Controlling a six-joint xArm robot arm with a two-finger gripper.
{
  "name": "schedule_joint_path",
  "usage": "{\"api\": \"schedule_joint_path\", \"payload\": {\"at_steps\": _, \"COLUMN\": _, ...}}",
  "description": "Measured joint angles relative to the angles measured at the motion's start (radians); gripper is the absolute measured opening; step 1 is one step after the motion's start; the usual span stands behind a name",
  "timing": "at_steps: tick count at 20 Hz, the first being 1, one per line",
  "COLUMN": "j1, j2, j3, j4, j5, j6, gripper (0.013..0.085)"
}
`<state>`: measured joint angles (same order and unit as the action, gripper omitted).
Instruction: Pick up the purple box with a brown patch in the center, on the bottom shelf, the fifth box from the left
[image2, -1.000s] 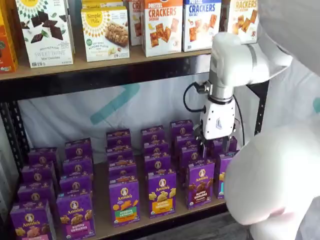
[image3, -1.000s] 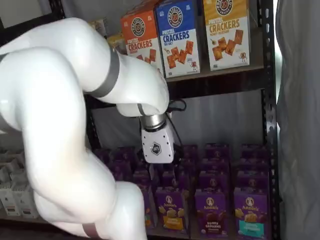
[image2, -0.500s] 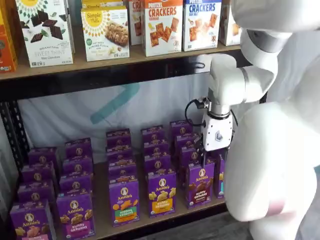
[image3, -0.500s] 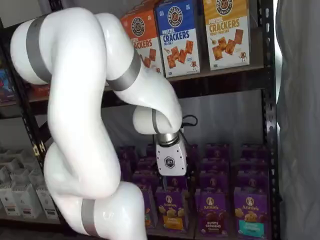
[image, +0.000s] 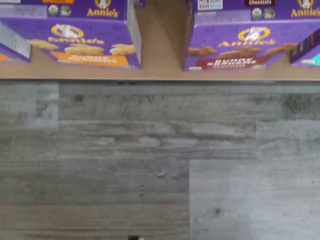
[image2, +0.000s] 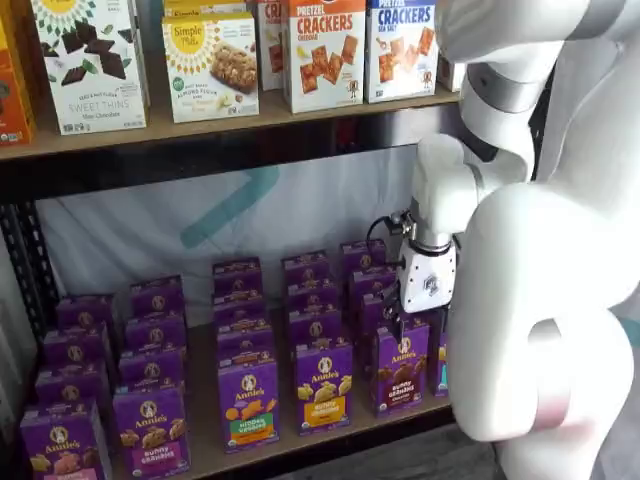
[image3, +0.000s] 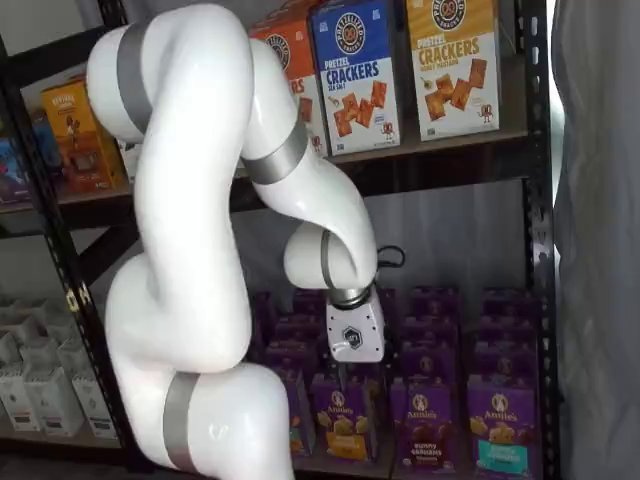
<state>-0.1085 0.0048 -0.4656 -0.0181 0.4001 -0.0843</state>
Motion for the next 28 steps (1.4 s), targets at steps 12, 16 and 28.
{"api": "schedule_joint_path", "payload": {"at_steps": 12, "j1": -0.014, "j2": 0.266, "j3": -0.187, "j4": -0.048, "j5": -0.099, "j6": 0.030, "gripper": 0.0850}}
{"api": "schedule_joint_path", "payload": {"at_steps": 16, "j1": -0.035, "j2": 0.366, "j3": -0.278, "j4": -0.084, "j5": -0.097, "j6": 0.044, "gripper": 0.0850}}
{"api": "schedule_joint_path", "payload": {"at_steps": 28, "j1": -0.078, "j2": 0.603, "j3": -0.520, "j4": -0.064, "j5": -0.094, "j6": -0.019, "gripper": 0.0850}}
